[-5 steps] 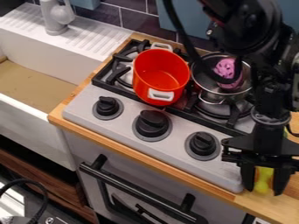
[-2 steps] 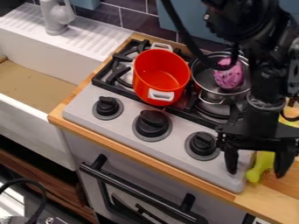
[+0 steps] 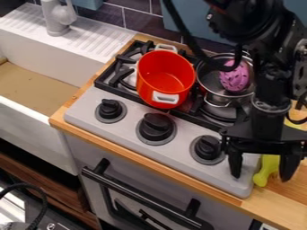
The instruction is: Take the yellow bottle and put in beside the right side of the burner
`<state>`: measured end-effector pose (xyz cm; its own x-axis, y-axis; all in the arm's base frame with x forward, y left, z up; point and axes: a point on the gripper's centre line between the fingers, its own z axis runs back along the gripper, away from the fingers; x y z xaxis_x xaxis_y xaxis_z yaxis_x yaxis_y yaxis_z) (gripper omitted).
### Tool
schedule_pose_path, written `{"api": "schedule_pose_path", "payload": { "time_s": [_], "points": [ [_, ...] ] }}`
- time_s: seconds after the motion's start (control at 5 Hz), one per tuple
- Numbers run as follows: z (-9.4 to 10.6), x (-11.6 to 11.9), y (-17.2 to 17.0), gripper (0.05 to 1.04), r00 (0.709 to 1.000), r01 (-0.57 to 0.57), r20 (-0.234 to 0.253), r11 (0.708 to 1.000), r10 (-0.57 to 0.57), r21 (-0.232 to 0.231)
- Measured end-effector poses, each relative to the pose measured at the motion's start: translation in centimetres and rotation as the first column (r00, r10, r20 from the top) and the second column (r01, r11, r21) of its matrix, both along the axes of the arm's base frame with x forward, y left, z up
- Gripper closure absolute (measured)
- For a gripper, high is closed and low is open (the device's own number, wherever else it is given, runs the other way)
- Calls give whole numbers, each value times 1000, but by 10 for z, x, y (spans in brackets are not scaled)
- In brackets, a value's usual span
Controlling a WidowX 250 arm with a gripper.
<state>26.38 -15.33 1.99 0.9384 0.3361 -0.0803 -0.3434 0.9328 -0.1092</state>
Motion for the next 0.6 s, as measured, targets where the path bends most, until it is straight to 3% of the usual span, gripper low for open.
{"api": "schedule_pose_path", "payload": {
  "time_s": [0.2, 0.4, 0.6],
  "points": [
    [1, -1, 0, 85, 1000, -8, -5, 1000, 8, 5],
    [20, 5, 6, 85, 996, -51, 81, 998, 47, 48],
    [28, 5, 13, 85, 996, -61, 75, 995, 55, 81]
  ]
}}
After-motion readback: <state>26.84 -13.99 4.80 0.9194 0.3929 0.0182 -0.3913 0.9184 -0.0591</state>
